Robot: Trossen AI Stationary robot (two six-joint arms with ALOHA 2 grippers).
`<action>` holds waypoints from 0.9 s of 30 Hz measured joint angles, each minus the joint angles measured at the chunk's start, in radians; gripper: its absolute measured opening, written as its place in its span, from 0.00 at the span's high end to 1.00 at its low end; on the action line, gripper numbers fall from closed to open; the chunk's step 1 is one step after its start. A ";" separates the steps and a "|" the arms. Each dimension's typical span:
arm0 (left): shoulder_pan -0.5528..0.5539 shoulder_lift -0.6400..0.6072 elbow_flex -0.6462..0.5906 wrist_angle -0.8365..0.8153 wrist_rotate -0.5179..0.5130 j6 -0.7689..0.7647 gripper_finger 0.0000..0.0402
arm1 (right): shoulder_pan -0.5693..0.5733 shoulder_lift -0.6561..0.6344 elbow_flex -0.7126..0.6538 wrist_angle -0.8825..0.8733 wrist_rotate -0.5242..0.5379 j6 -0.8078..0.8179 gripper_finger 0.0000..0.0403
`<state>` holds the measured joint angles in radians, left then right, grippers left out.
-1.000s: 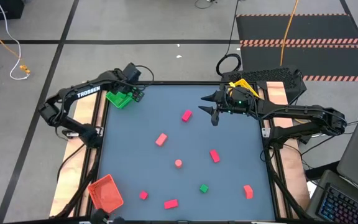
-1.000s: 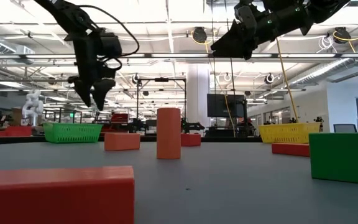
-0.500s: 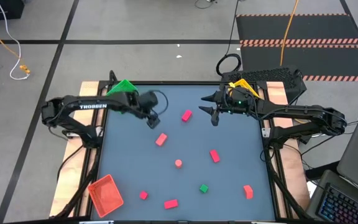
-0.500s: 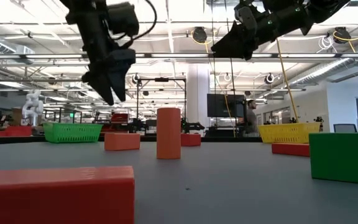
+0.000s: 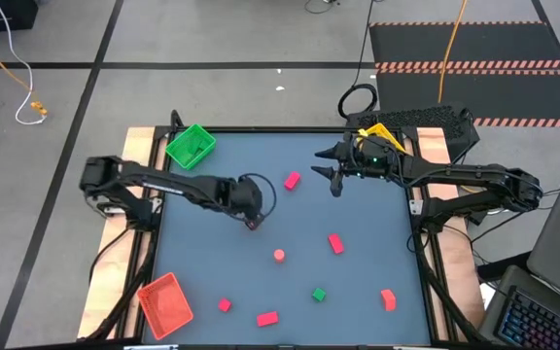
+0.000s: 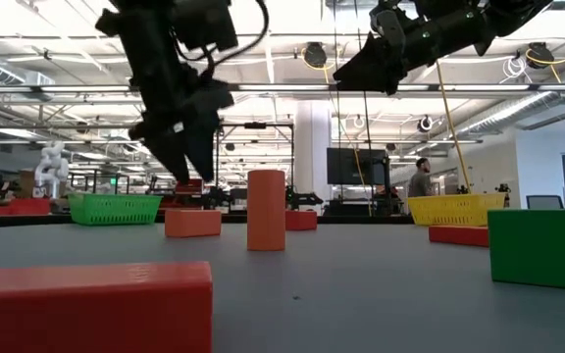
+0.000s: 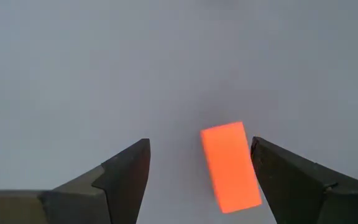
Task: Sort & place blocks by color
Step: Put the orange block into the orange bin
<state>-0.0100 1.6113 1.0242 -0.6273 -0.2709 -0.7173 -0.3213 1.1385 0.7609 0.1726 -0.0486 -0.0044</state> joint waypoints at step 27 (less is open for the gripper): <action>-0.095 0.161 0.001 0.089 -0.022 -0.024 0.59 | 0.000 0.000 0.000 -0.039 0.000 0.037 0.51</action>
<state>-0.1050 1.7722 1.0251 -0.5385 -0.2925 -0.7409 -0.3210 1.1385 0.7609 0.1339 -0.0490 0.0323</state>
